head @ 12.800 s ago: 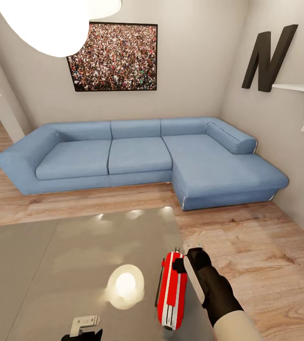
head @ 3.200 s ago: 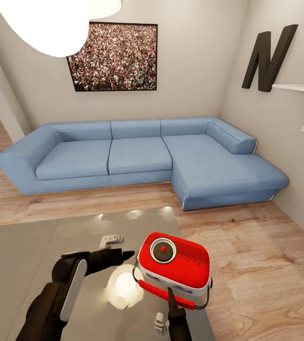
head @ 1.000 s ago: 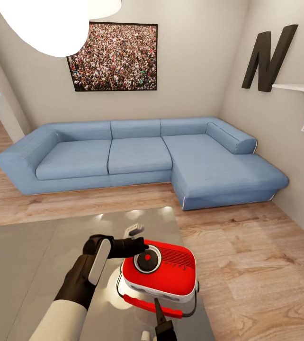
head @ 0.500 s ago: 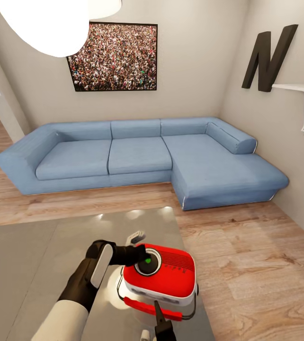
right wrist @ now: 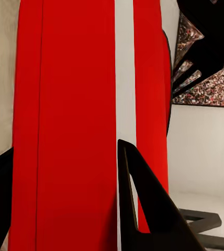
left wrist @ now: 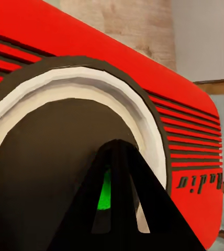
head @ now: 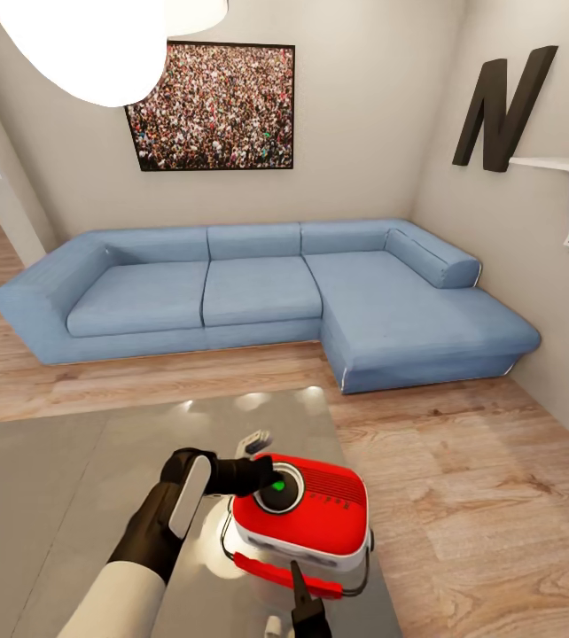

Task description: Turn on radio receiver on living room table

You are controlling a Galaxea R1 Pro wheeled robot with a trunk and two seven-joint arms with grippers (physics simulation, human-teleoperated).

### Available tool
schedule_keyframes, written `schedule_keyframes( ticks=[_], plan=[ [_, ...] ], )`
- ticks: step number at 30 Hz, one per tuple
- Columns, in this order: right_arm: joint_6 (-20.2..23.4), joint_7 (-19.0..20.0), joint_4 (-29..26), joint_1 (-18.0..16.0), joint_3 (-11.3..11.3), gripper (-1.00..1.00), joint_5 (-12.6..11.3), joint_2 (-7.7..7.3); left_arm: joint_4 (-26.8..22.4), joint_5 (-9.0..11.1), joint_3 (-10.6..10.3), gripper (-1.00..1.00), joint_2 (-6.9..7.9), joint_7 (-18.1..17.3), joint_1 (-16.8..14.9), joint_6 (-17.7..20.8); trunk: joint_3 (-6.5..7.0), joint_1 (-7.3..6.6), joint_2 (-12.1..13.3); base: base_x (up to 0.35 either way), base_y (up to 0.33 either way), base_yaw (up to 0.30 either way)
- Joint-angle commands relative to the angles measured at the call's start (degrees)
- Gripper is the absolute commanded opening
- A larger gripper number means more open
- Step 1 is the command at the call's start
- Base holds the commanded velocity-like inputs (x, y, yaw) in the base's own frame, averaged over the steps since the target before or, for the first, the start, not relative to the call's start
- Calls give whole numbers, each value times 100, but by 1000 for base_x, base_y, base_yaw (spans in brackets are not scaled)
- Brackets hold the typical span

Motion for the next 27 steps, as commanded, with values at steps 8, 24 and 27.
schedule_keyframes(
  ticks=[8, 24, 27],
  plan=[
    [52, 0, 99, -3, -34, -100, 97, -15, -1397, 687, -11, -100, 4, 0, 2, 11, 0, 0, 0, 0, 0, 0],
    [9, 594, 43, -5, -460, -100, 117, -62, -1992, 1196, 5, -100, 86, -17, 10, 40, 0, 0, 0, 0, 0, 0],
    [7, 709, -26, -7, -964, -100, 129, -78, -1989, 1207, 12, -100, 94, -17, 10, 40, 0, 0, 0, 0, 0, 0]
  ],
)
